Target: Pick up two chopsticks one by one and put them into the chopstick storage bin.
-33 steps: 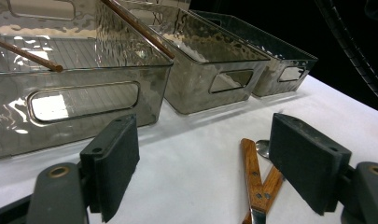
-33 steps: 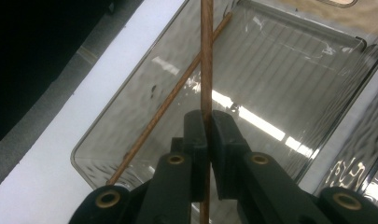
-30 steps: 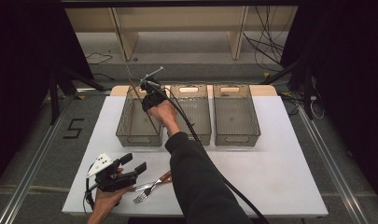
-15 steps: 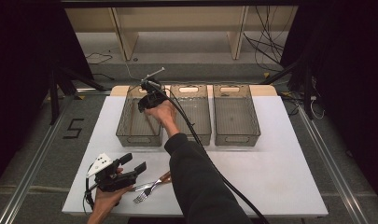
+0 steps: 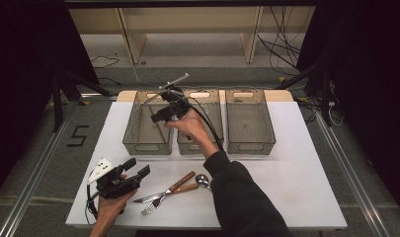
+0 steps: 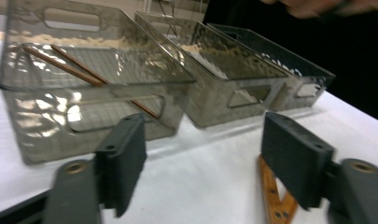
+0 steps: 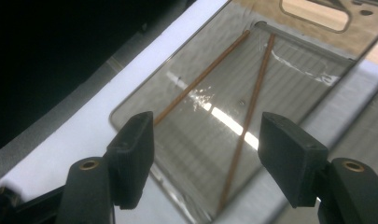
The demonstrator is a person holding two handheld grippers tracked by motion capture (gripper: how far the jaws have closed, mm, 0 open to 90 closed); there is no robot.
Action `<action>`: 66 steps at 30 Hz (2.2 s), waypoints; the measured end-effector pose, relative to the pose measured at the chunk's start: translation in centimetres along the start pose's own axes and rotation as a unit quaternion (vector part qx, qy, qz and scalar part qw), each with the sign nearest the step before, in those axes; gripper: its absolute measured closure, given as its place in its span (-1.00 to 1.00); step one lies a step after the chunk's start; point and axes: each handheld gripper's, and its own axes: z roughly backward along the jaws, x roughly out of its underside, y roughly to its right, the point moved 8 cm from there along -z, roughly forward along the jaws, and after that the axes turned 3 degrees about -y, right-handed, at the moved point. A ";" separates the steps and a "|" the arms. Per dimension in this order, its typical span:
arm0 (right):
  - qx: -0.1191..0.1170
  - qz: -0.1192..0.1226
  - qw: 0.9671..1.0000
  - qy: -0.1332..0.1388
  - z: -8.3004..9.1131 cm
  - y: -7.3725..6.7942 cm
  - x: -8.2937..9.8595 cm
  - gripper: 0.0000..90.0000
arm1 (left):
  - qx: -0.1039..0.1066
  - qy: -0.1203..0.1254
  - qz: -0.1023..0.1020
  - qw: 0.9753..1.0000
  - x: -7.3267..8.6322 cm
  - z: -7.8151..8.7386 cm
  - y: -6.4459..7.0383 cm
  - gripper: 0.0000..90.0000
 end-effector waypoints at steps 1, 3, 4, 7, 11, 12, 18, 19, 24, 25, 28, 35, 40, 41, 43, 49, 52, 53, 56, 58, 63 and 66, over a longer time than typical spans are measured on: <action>0.000 0.005 1.000 0.004 0.6 0.0 0.5 -0.18 | -0.004 0.001 -0.003 1.000 -0.3 0.0 -0.2 -0.08; -0.003 0.014 1.000 0.012 1.8 0.1 1.4 -0.18 | -0.011 -0.005 -0.007 1.000 -0.6 -0.1 -0.5 0.16; -0.005 0.019 1.000 0.015 2.3 0.1 1.9 -0.18 | -0.015 -0.007 -0.009 1.000 -0.8 -0.3 -0.7 0.29; -0.008 0.032 0.999 0.023 3.6 -0.1 3.4 -0.19 | -0.030 -0.025 -0.012 0.999 -1.0 -0.8 -1.6 0.61; -0.017 0.036 0.998 0.041 5.3 -0.1 5.4 -0.25 | -0.049 -0.049 -0.017 0.997 -1.3 -1.7 -2.6 0.93; -0.019 0.038 0.998 0.046 5.7 -0.2 5.8 -0.25 | -0.055 -0.054 -0.020 0.997 -1.3 -2.0 -2.8 0.97; -0.021 0.062 0.996 0.060 7.9 -1.2 8.1 -0.26 | -0.069 -0.067 -0.016 0.995 -1.5 -3.2 -4.2 0.98; -0.024 0.065 0.996 0.064 8.2 -1.3 8.3 -0.26 | -0.072 -0.070 -0.017 0.995 -1.6 -3.4 -4.3 0.98; -0.027 0.075 0.994 0.079 9.9 -2.0 9.4 -0.26 | -0.083 -0.077 -0.015 0.993 -2.0 -4.5 -5.2 0.98; -0.029 0.074 0.993 0.082 10.2 -2.1 9.7 -0.26 | -0.085 -0.078 -0.013 0.993 -2.2 -4.7 -5.4 0.98; -0.022 0.079 0.993 0.088 11.1 -2.0 10.4 -0.26 | -0.084 -0.078 -0.010 0.993 -2.7 -5.3 -5.7 0.99; -0.025 0.080 0.992 0.098 12.8 -2.0 11.9 -0.26 | -0.087 -0.064 0.004 0.994 -4.3 -5.0 -6.2 0.98; -0.025 0.076 0.992 0.100 13.4 -1.8 12.7 -0.27 | -0.072 -0.063 0.010 0.995 -4.5 -5.0 -5.6 0.98; -0.025 0.075 0.992 0.101 13.5 -1.7 12.9 -0.27 | -0.066 -0.062 0.012 0.996 -4.5 -5.0 -5.3 0.95; -0.022 0.075 0.992 0.102 13.6 -1.6 13.2 -0.27 | -0.050 -0.068 0.011 0.996 -4.3 -4.9 -4.5 0.80; -0.014 0.074 0.993 0.094 13.3 -0.9 15.1 -0.28 | -0.003 -0.102 -0.005 0.995 -3.4 -4.3 -1.6 0.40; -0.013 0.069 0.993 0.094 13.2 -0.4 16.1 -0.28 | 0.011 -0.121 -0.010 0.993 -2.9 -4.0 -0.4 0.22; -0.014 0.066 0.993 0.094 13.2 -0.3 16.4 -0.29 | 0.015 -0.124 -0.011 0.992 -2.8 -3.9 0.0 0.17; -0.008 0.062 0.994 0.095 13.1 0.0 17.4 -0.29 | 0.027 -0.138 -0.018 0.990 -2.2 -3.7 1.0 0.02; -0.002 0.060 0.994 0.094 13.1 0.2 18.1 -0.29 | 0.033 -0.146 -0.019 0.989 -1.9 -3.7 1.6 -0.04; 0.008 0.052 0.995 0.085 12.7 0.7 19.5 -0.29 | 0.040 -0.166 -0.038 0.985 -1.2 -3.7 2.8 -0.13; 0.013 0.045 0.996 0.075 12.3 0.9 20.2 -0.29 | 0.042 -0.175 -0.046 0.983 -0.8 -3.8 3.4 -0.19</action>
